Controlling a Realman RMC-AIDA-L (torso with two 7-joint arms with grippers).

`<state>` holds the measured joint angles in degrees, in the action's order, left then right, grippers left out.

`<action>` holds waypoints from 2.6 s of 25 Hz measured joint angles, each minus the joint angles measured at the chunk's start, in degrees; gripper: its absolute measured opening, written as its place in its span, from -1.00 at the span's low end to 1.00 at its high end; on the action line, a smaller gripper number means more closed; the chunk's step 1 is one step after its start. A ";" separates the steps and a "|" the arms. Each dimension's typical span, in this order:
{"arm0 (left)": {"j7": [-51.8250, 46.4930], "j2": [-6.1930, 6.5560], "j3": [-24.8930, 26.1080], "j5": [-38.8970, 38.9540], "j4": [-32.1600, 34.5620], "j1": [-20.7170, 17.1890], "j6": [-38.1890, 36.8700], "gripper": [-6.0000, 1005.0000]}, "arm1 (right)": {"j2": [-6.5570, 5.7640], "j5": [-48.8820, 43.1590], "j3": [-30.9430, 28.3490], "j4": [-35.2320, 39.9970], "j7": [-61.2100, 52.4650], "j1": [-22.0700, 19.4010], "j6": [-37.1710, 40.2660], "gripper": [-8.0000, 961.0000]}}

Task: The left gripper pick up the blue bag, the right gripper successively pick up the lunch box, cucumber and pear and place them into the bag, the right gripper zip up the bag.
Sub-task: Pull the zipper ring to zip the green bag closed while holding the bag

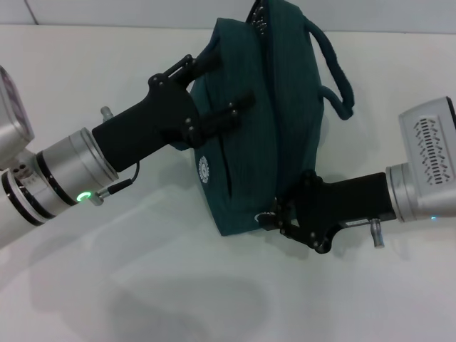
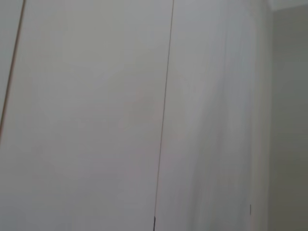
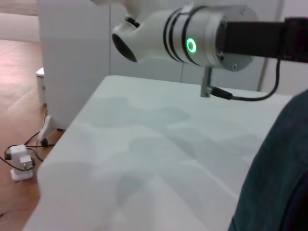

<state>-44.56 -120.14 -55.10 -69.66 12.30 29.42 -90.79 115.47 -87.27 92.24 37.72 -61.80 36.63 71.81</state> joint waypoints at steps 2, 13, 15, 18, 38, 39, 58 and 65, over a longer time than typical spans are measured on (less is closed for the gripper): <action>0.03 0.00 0.05 0.16 0.00 -0.14 0.00 0.65 | -0.15 -0.08 -0.19 0.18 0.87 0.07 0.67 -0.78; 0.90 -0.07 -0.07 3.09 0.00 -2.67 -2.56 0.65 | -0.42 -0.11 -2.60 3.82 4.96 -1.38 1.58 -0.92; 0.94 -0.02 -0.11 3.11 0.00 -3.63 -3.76 0.65 | -0.20 0.02 -3.84 4.72 7.17 -2.06 1.90 -0.92; 1.79 0.02 -0.01 3.14 0.00 -6.23 -6.21 0.65 | -0.12 0.46 -4.36 5.68 9.09 -2.21 2.43 -0.92; 17.51 -0.30 -2.24 2.24 -13.89 -12.60 -3.70 0.65 | 0.46 4.68 -7.16 7.55 11.78 -0.61 1.58 -0.92; 17.19 -0.32 -2.67 2.23 -13.92 -12.33 -3.14 0.65 | 0.46 4.87 -7.11 7.55 11.79 -0.60 1.57 -0.92; 12.62 -0.44 -2.72 2.92 -15.89 -5.66 1.57 0.46 | 0.63 7.26 -7.14 6.99 13.29 -2.21 2.10 -0.92; 12.60 -0.45 -2.73 2.96 -15.84 -4.59 2.92 -0.19 | 0.56 9.00 -7.14 6.81 14.63 -2.66 2.16 -0.92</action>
<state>-31.97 -120.59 -57.83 -66.70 -3.54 24.83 -87.86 116.03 -78.27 85.10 44.53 -47.17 33.97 73.96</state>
